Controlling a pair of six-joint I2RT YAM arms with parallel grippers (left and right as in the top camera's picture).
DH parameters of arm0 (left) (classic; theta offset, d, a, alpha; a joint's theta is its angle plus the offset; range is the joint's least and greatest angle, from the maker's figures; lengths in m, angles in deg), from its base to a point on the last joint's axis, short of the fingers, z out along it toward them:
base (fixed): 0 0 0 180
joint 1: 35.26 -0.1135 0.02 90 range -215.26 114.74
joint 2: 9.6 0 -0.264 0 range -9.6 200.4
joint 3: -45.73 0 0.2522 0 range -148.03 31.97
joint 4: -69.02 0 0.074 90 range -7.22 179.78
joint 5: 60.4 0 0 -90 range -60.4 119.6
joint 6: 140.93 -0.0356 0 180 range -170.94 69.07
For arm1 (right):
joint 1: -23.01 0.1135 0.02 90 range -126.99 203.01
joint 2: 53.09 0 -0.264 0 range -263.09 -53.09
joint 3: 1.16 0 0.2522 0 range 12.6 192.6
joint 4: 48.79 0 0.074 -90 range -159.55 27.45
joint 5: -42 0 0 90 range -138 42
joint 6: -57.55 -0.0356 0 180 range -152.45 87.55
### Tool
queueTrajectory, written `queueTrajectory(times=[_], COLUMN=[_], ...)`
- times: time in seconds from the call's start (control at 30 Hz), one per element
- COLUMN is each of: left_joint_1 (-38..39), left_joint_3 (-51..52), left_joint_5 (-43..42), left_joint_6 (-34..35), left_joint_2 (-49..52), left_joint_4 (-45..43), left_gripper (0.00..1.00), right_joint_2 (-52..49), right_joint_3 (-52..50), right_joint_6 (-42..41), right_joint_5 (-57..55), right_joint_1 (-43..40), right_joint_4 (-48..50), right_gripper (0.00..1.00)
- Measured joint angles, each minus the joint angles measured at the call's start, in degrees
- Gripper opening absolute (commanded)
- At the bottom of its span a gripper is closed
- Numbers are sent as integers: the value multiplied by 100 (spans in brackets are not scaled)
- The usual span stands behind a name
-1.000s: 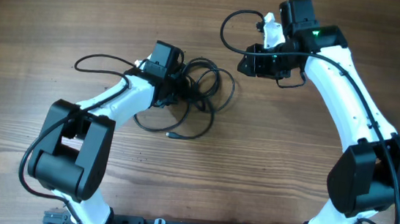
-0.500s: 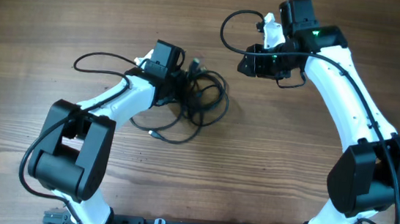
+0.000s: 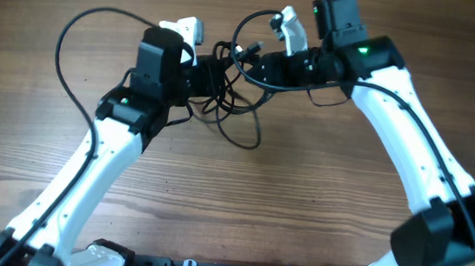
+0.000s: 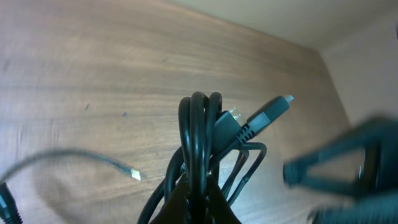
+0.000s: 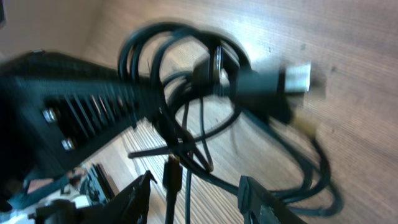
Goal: Untangle cables
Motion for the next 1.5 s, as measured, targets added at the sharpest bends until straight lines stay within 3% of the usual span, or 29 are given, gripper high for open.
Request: queueTrajectory(times=[0.1, 0.2, 0.37, 0.7, 1.27, 1.5], left_joint_1=[0, 0, 0, 0, 0, -44], left_joint_3=[0, 2, 2, 2, 2, 9], left_joint_5=[-238, -339, -378, -509, -748, -706], left_joint_6=[-787, -1346, -1572, -269, 199, 1001], left_joint_2=[-164, -177, -177, -177, -177, -184], left_joint_4=[98, 190, 188, 380, 457, 59], left_gripper=[4, 4, 4, 4, 4, 4], right_joint_2=[330, 658, 706, 380, -133, -133], right_joint_3=[0, 0, 0, 0, 0, -2], right_joint_6=[-136, -621, -1563, -2149, -2015, -2221], right_joint_5=[-28, -468, -1449, -2103, -1856, -1893], right_joint_1=[2, 2, 0, 2, 879, 1130], right_joint_4=[79, 81, -210, -269, 363, 553], right_gripper=[41, 21, 15, 12, 10, 9])
